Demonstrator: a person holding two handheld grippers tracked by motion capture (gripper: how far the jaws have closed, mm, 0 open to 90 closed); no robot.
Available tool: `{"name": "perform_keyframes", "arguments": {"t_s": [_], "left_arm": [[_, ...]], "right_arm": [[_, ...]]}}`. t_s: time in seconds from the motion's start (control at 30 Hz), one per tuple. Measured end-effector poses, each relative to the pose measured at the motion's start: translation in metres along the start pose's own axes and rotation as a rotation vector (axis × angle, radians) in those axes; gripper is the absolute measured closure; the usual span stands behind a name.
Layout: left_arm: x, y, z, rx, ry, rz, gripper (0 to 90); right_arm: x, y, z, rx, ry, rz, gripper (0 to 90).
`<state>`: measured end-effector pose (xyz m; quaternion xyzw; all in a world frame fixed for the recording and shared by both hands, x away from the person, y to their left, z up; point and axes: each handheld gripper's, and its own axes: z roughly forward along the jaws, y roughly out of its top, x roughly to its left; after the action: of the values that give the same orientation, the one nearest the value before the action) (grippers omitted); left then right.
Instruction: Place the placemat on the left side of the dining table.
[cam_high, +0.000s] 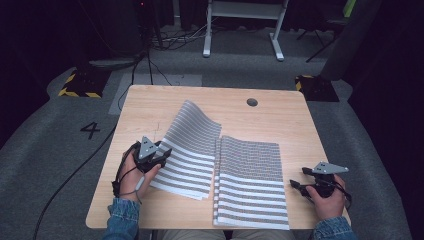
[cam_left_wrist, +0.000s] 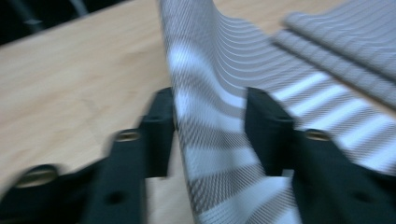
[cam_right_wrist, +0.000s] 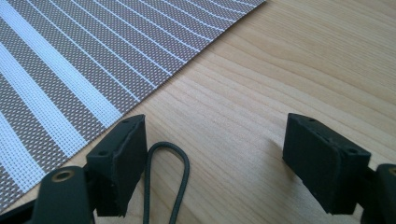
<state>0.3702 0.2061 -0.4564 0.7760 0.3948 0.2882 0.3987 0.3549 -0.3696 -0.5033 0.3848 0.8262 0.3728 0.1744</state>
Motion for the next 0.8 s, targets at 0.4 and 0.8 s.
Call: {"name": "perform_keyframes", "arguments": {"t_s": [0.4, 0.8], "left_arm": [[-0.026, 0.018, -0.027, -0.038, -0.073, -0.036, 33.4], [-0.084, 0.021, -0.024, 0.059, -0.255, 0.023, 30.6]], "right_arm": [[0.0, 0.0, 0.0, -0.001, -0.001, 0.001, 22.2], [0.0, 0.001, 0.001, 0.001, -0.001, 0.001, 21.6]]}}
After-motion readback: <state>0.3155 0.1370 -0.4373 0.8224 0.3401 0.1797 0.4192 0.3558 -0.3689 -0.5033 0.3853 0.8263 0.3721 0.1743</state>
